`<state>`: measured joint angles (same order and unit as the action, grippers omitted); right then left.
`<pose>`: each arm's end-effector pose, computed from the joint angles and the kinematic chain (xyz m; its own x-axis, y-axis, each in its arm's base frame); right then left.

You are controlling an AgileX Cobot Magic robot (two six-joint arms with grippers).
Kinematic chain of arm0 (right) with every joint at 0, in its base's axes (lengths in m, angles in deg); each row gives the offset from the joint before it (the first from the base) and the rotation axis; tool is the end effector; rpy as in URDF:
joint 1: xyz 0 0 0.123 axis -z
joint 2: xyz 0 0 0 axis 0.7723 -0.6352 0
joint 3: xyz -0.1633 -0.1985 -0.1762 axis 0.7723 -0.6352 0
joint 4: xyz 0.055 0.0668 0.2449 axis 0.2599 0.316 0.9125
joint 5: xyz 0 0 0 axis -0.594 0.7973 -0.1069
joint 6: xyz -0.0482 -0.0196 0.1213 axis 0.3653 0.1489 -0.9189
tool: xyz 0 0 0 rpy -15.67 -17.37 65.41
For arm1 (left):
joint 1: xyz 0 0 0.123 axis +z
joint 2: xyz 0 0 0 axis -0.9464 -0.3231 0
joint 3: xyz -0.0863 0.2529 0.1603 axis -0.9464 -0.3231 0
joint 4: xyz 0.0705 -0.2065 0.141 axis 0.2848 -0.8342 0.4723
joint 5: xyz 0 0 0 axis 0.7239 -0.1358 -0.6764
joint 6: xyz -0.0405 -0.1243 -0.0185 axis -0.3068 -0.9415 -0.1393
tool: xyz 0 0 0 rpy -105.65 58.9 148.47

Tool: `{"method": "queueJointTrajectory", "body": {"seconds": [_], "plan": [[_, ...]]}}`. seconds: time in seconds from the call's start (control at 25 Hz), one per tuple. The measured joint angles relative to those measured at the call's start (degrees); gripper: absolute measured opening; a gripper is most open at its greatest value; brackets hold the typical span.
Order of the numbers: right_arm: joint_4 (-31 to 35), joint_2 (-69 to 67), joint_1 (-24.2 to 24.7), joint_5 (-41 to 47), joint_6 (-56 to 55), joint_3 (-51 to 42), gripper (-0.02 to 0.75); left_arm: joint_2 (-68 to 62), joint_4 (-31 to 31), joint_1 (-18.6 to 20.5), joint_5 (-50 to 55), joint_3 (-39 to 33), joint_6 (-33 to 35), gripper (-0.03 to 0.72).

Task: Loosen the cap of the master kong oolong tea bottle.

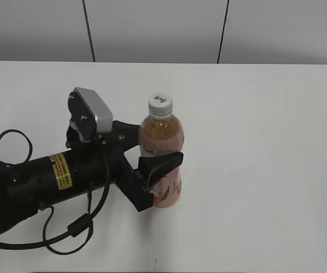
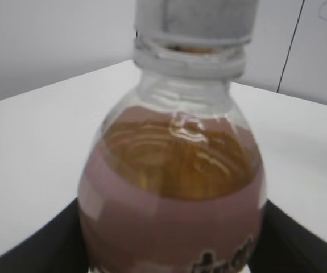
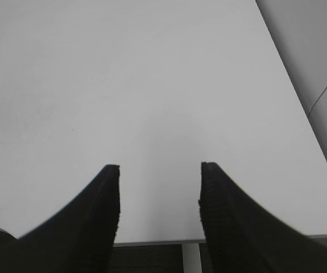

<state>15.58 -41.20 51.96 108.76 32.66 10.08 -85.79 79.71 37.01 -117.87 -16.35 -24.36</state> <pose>0.0075 0.0007 0.2623 -0.4705 -0.1168 -0.8746 -0.0421 0.9930 -0.1099 0.2545 -0.2450 0.1380 -0.1262 0.1051 -0.9864 0.8731 0.4839 -0.0601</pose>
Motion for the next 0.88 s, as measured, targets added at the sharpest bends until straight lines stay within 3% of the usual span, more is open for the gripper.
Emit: {"method": "queueJointTrajectory", "body": {"seconds": [0.88], "plan": [[0.13, 0.00, 0.00, 0.00, 0.00, 0.00, 0.355, 2.27, 5.92, -0.05, 1.72, -0.76, -0.05, 0.448]]}}
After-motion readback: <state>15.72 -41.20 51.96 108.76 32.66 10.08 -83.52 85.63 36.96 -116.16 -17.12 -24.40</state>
